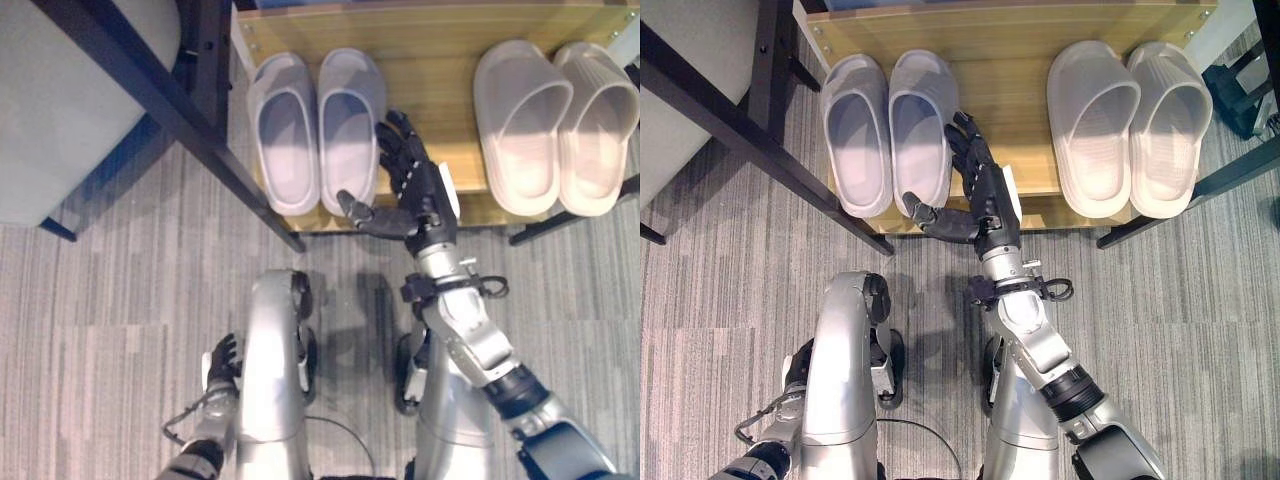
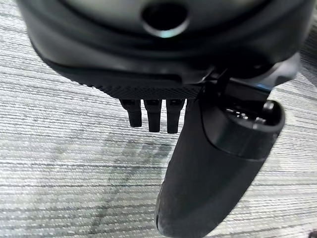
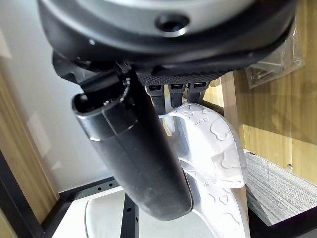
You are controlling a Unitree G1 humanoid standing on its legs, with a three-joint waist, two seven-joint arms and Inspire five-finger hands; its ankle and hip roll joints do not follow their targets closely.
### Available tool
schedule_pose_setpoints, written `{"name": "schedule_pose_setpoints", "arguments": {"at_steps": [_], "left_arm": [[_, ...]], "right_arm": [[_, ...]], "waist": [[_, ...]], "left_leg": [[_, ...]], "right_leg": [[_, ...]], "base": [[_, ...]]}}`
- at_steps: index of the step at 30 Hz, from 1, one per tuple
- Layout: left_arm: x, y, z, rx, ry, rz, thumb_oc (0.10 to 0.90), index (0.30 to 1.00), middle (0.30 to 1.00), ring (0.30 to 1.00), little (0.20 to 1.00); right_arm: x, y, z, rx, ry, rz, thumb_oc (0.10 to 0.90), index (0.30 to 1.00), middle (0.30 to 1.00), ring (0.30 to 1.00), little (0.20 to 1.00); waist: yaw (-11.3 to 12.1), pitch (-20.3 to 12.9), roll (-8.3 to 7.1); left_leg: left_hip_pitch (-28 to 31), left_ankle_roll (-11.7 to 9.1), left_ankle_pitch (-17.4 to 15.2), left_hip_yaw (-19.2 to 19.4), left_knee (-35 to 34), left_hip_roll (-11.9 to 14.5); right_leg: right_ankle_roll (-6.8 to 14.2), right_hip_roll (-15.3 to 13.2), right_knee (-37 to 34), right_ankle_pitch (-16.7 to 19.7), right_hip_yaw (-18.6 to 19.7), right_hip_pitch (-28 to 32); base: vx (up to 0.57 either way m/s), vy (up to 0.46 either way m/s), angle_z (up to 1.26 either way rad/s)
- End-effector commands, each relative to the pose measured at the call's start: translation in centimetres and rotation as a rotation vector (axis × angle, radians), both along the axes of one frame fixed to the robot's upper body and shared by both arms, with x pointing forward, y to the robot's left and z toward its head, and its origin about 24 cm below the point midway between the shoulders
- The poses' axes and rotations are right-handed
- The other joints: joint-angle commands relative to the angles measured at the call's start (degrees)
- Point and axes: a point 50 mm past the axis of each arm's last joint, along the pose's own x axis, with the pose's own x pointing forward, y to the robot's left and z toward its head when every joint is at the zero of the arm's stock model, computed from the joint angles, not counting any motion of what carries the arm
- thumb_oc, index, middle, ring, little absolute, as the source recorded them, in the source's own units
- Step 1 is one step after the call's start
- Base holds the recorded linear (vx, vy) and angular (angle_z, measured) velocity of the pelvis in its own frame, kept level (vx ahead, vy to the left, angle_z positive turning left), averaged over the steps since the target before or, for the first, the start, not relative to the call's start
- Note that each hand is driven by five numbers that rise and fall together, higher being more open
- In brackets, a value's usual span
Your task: Arrange the slippers neatly on the shoe rack.
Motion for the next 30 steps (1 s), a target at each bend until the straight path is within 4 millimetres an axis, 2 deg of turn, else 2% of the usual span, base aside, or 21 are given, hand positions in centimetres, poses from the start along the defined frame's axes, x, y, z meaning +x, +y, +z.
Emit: {"name": "schedule_pose_setpoints", "arguments": {"at_steps": [1, 6, 10, 11, 15, 20, 22, 26, 28, 30], "left_arm": [[-1.2, 1.2, -0.4, 0.038, 0.018, 0.035, 0.8, 0.9, 0.9, 0.9, 0.9], [-1.9, 1.5, -0.9, 0.025, 0.055, 0.072, 0.8, 0.9, 0.9, 0.9, 0.9], [-2.2, 1.8, -1.1, 0.027, 0.079, 0.083, 0.8, 0.9, 0.9, 0.9, 0.9], [-2.2, 2.0, -1.1, 0.038, 0.08, 0.091, 0.8, 0.9, 0.9, 0.9, 0.9], [-2.2, 2.1, -1.1, 0.044, 0.079, 0.091, 0.8, 0.9, 0.9, 0.9, 0.9], [-2.3, 2.2, -1.0, 0.045, 0.072, 0.104, 0.8, 0.9, 0.9, 0.9, 0.9], [-2.4, 2.1, -1.1, 0.056, 0.066, 0.109, 0.8, 0.9, 0.9, 0.9, 0.9], [-2.3, 2.4, -0.8, 0.081, 0.054, 0.128, 0.8, 0.9, 0.9, 0.9, 0.9], [-1.8, 2.5, -0.2, 0.118, 0.004, 0.152, 0.8, 0.9, 0.9, 0.9, 0.9], [0.0, 2.7, 2.2, 0.126, -0.164, 0.206, 0.8, 0.9, 0.9, 0.9, 0.9]], "right_arm": [[-4.8, 3.4, 6.8, 0.017, -0.436, 0.202, 0.8, 0.9, 0.9, 0.9, 0.9], [-4.1, 1.5, 6.3, 0.037, -0.415, 0.083, 0.8, 0.9, 0.9, 0.9, 0.9], [-4.0, 1.0, 6.2, 0.069, -0.399, 0.067, 0.8, 0.9, 0.9, 0.9, 0.9], [-4.3, 0.2, 6.4, 0.059, -0.429, 0.025, 0.8, 0.9, 0.9, 0.9, 0.9], [-4.4, -0.2, 6.4, 0.058, -0.433, 0.012, 0.8, 0.9, 0.9, 0.9, 0.9], [-5.0, -1.0, 6.7, -0.031, -0.515, -0.092, 0.8, 0.9, 0.9, 0.9, 0.9], [-5.8, -1.3, 6.8, -0.047, -0.568, -0.128, 0.8, 0.9, 0.9, 0.9, 0.9], [-7.5, -1.6, 6.9, -0.039, -0.605, -0.075, 0.8, 0.9, 0.9, 0.9, 0.9], [-9.0, -2.5, 7.3, -0.022, -0.671, -0.096, 0.8, 0.9, 0.9, 0.9, 0.9], [-10.6, -4.0, 7.7, 0.033, -0.743, -0.142, 0.8, 0.9, 0.9, 0.9, 0.9]], "waist": [[3.36, -1.61, -1.57], [2.88, -1.61, -1.67], [2.78, -1.61, -2.04], [2.73, -1.61, -2.14], [2.75, -1.61, -2.23], [2.55, -1.61, -2.34], [2.36, -1.61, -2.44], [2.0, -1.61, -3.01], [1.76, -1.61, -3.17], [1.87, -1.63, -3.46]], "left_leg": [[0.75, 1.83, -0.89, -5.38, 1.7, -2.53], [0.75, 1.82, -0.86, -5.32, 1.69, -2.54], [0.75, 1.74, -0.66, -5.36, 1.35, -2.65], [0.75, 1.73, -0.63, -5.41, 1.36, -2.86], [0.75, 1.8, -0.7, -5.51, 1.54, -2.9], [0.75, 1.76, -0.85, -5.76, 1.78, -2.82], [0.75, 1.76, -0.92, -5.75, 1.58, -2.81], [0.75, 1.64, -0.89, -5.97, 1.65, -2.95], [0.75, 1.55, -0.72, -6.48, 1.3, -3.16], [0.75, 1.57, 0.88, -7.06, -2.91, -2.96]], "right_leg": [[-2.75, -1.07, 0.53, 5.33, 4.2, 0.58], [-2.75, -1.06, 0.66, 5.23, 4.22, 0.58], [-2.86, -1.1, 0.53, 5.32, 4.25, 0.58], [-2.71, -1.14, 0.56, 5.38, 4.36, 0.58], [-2.78, -1.18, 0.77, 5.17, 4.4, 0.58], [-2.79, -1.09, 0.88, 5.04, 4.25, 0.71], [-2.69, -0.94, 0.76, 5.07, 4.24, 0.66], [-2.43, -0.76, 0.69, 5.17, 4.38, 0.88], [-2.22, -1.04, -0.18, 5.44, 4.09, 1.59], [-2.25, -2.39, -5.81, 6.23, 2.37, 2.98]], "base": [[0.0, 0.0, 0.0], [0.0, 0.0, 0.0], [0.0, 0.0, 0.0], [0.0, 0.0, 0.0], [0.0, -0.007, 0.02], [0.0, 0.0, 0.0], [0.0, 0.0, 0.0], [0.0, 0.022, 0.0], [0.01, 0.096, 0.0], [-0.07, 0.107, 0.01]]}}
